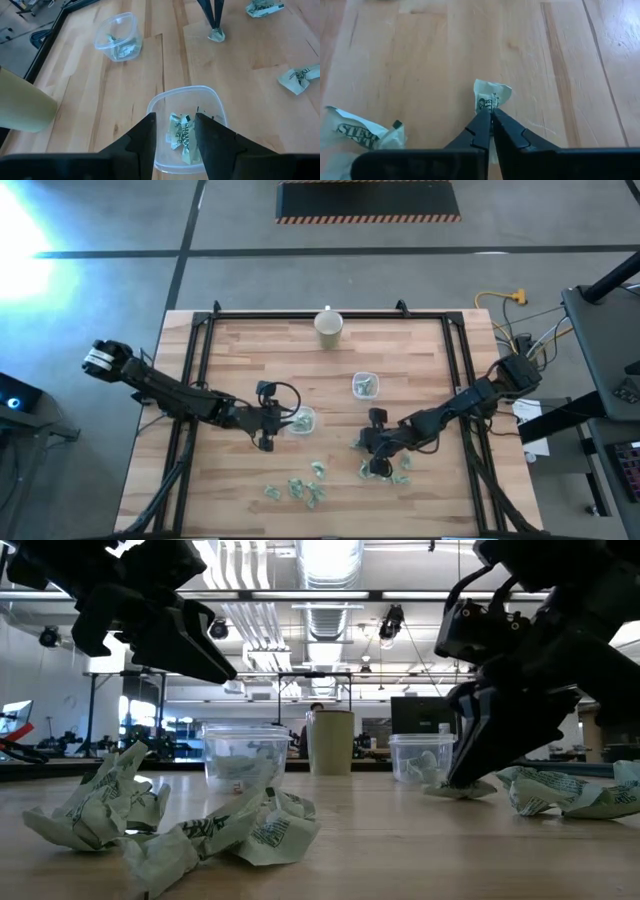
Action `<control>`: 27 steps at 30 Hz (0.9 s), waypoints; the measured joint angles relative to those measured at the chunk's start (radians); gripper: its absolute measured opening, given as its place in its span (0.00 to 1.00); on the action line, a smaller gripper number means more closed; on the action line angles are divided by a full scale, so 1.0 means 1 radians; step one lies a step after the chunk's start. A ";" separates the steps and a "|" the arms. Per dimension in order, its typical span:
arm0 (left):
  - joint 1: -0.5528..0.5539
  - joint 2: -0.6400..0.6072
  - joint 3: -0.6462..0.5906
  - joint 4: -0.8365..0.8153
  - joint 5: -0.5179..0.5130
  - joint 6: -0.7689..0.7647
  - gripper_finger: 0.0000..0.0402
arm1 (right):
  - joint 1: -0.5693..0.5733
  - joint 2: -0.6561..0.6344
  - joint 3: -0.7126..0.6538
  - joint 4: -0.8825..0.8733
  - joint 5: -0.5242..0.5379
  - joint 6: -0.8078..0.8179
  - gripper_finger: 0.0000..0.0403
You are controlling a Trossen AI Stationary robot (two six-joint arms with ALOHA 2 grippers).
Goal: Pick and place Stevia / Truvia into bins
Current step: Put the green stevia packet into the right transparent container
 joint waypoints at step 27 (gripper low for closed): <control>0.000 0.000 0.000 -0.001 0.000 0.000 0.29 | -0.008 -0.147 0.048 -0.035 0.524 -0.309 0.02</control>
